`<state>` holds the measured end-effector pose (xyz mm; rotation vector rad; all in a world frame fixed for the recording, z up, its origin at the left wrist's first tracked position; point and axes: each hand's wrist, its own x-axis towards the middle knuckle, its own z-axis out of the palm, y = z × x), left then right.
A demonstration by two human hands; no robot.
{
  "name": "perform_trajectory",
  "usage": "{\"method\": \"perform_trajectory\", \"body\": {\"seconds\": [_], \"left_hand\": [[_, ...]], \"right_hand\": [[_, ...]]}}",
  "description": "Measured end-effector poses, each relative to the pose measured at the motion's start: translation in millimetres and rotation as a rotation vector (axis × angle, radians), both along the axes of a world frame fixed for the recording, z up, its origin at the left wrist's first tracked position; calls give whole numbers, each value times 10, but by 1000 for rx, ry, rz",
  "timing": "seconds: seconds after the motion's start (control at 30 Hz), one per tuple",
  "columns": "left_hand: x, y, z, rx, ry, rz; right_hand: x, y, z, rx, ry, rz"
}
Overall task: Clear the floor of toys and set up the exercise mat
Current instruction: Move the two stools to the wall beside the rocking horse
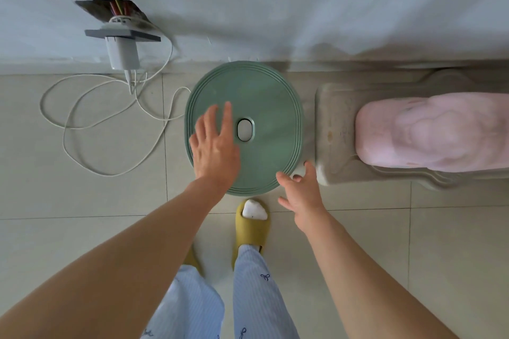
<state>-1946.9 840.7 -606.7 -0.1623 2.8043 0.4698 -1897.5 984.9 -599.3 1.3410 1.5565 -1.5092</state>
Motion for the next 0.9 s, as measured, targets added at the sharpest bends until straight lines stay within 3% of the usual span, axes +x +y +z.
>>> {"method": "perform_trajectory", "body": {"seconds": [0.1, 0.2, 0.3, 0.9], "left_hand": [[-26, -230, 9, 28, -136, 219], [-108, -380, -37, 257, -376, 455], [-165, -412, -53, 392, -484, 603], [-409, -149, -38, 363, -438, 416]], "right_hand": [[-23, -80, -17, -90, -20, -103], [-43, -103, -65, -110, -3, -117], [-57, -81, -93, -93, 12, -101], [-273, 246, -140, 22, 167, -179]]}}
